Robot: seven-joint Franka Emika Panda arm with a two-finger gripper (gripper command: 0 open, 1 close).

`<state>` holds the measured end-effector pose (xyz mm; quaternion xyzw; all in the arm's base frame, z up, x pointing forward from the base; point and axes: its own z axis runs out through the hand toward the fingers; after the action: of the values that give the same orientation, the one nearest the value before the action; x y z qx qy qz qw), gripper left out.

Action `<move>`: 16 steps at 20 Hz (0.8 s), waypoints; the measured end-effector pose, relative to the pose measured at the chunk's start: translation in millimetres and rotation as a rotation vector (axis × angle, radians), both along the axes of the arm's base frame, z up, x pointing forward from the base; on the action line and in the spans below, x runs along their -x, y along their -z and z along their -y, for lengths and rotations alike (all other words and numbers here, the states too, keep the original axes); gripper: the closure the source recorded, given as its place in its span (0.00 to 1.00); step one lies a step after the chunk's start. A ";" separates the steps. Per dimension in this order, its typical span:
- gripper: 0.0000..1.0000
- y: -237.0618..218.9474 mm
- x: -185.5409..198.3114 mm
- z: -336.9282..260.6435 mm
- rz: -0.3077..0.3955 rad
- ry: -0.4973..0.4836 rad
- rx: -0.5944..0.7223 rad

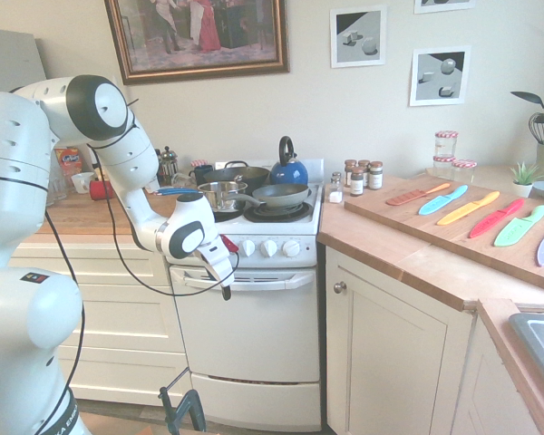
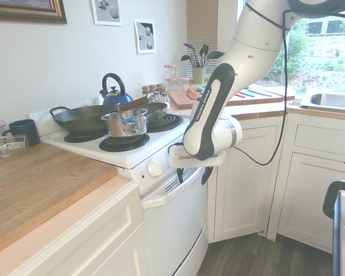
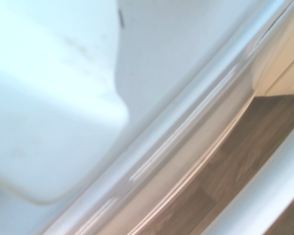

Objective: Open the oven

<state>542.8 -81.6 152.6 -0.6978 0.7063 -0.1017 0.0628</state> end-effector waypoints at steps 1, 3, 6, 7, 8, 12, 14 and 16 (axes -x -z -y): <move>1.00 1.5 -0.4 -0.4 -0.001 0.000 -0.008; 1.00 3.5 -1.0 -1.7 -0.002 -0.005 -0.014; 1.00 4.2 -2.0 -4.0 0.001 -0.011 -0.016; 1.00 3.9 -2.8 -4.8 0.003 -0.014 -0.017; 1.00 3.5 -3.5 -5.0 0.005 -0.015 -0.017; 1.00 1.2 -5.7 -0.9 0.013 -0.013 -0.014; 1.00 0.3 -6.1 1.4 0.020 -0.011 -0.012; 1.00 -0.3 -6.5 3.5 0.024 -0.008 -0.011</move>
<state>549.3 -85.1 152.9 -0.6991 0.7030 -0.1060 0.0755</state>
